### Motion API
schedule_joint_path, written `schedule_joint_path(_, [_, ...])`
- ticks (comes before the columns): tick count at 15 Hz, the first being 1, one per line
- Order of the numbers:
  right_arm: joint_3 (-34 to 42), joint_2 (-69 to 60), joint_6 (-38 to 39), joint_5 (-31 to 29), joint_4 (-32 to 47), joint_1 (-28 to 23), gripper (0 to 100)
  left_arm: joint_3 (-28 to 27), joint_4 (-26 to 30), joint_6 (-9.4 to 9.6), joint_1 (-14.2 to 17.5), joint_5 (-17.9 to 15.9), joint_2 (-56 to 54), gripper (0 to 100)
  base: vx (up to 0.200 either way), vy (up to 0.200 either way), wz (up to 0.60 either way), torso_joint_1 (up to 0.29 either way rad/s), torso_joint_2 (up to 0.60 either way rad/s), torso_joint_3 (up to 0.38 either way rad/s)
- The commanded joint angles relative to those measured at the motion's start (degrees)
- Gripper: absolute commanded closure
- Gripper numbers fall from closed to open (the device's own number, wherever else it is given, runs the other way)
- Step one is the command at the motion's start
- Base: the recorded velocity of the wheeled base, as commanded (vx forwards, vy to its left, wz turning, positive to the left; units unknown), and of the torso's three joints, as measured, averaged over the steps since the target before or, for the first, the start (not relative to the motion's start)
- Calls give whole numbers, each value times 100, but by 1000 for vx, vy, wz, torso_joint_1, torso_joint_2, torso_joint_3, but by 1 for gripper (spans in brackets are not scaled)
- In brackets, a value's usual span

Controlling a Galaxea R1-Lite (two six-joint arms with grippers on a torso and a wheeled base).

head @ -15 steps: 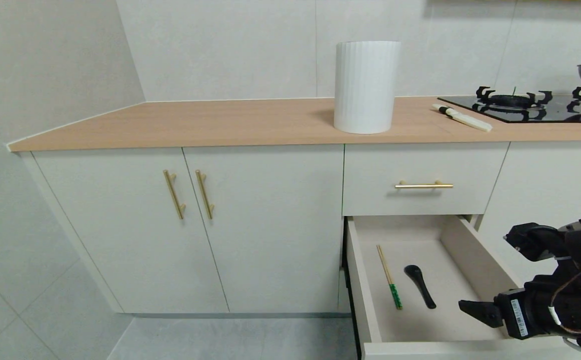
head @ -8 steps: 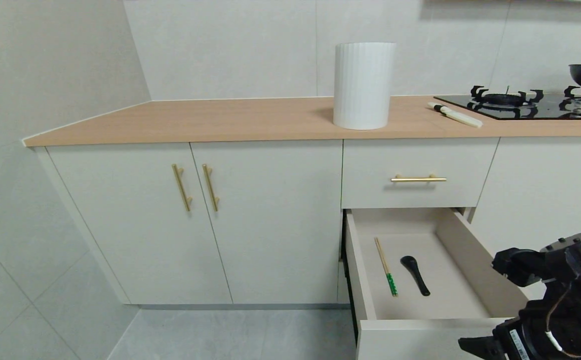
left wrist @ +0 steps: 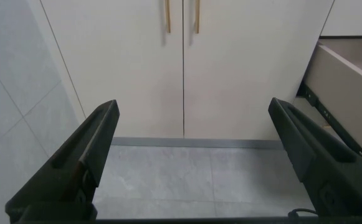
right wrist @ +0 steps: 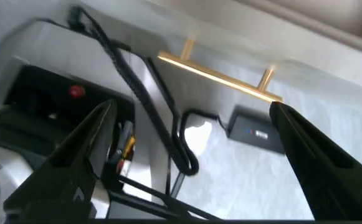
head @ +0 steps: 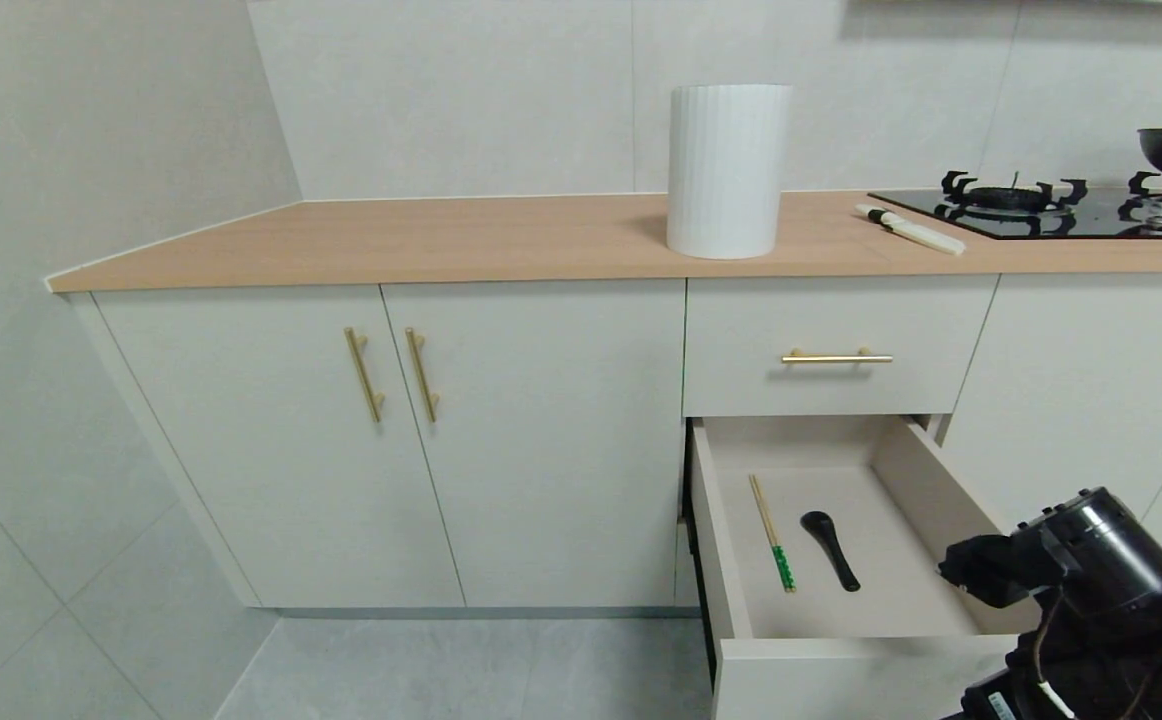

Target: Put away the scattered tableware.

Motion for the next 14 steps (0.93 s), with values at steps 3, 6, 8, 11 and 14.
schedule_joint_path(3, [-148,533,283,-180,-22,-33,0,0,-2,-2,2,4,0,0,0,0,0,0,0,0])
schedule_joint_path(6, [-385,814,758,-540,-14,-33,0,0,7,-2,2,4,0,0,0,0,0,0,0,0])
schedule_joint_path(8, [-499,1052,1030,-865,-22,-33,0,0,7,-2,2,4,0,0,0,0,0,0,0,0])
schedule_joint_path(11, [-614,1096,1118,-918,-22,-113,0,0,-2,-2,2,4,0,0,0,0,0,0,0,0])
schedule_joint_path(14, [-658,1157,1127,-1032,-277,-236,0,0,-2,-2,2,4,0,0,0,0,0,0,0,0])
